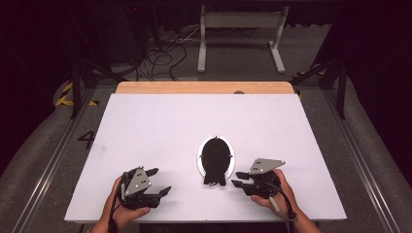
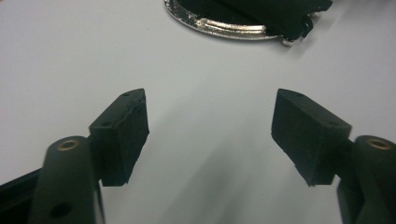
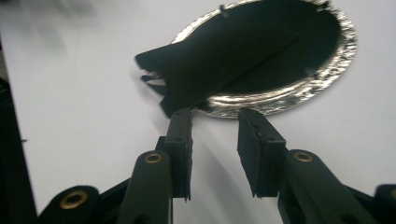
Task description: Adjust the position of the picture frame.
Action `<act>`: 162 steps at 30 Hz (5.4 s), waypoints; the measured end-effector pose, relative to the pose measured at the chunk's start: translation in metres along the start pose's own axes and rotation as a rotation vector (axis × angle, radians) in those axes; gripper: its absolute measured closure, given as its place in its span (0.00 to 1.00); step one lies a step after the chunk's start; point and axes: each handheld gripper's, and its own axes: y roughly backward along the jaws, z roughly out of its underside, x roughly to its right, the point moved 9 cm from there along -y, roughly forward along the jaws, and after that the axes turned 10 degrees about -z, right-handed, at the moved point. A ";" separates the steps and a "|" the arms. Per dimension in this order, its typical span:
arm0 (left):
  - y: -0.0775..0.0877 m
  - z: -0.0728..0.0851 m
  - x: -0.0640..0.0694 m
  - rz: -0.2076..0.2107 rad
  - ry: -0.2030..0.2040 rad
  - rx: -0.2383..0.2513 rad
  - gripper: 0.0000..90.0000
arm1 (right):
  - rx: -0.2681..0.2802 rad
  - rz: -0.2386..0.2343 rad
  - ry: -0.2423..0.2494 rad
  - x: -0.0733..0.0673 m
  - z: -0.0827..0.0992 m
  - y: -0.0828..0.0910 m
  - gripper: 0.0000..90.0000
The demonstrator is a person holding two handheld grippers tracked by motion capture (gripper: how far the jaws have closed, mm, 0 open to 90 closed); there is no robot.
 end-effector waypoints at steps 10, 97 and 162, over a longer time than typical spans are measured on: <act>-0.005 0.005 -0.003 -0.006 0.000 -0.013 0.24 | -0.065 -0.047 0.020 -0.013 0.005 -0.016 0.77; -0.024 0.007 0.011 0.041 -0.028 -0.088 0.19 | 0.233 -0.353 -0.496 0.012 -0.018 -0.033 0.59; -0.121 -0.061 0.015 0.386 0.238 -0.161 0.29 | 0.196 -0.291 -0.163 0.001 -0.024 -0.034 0.60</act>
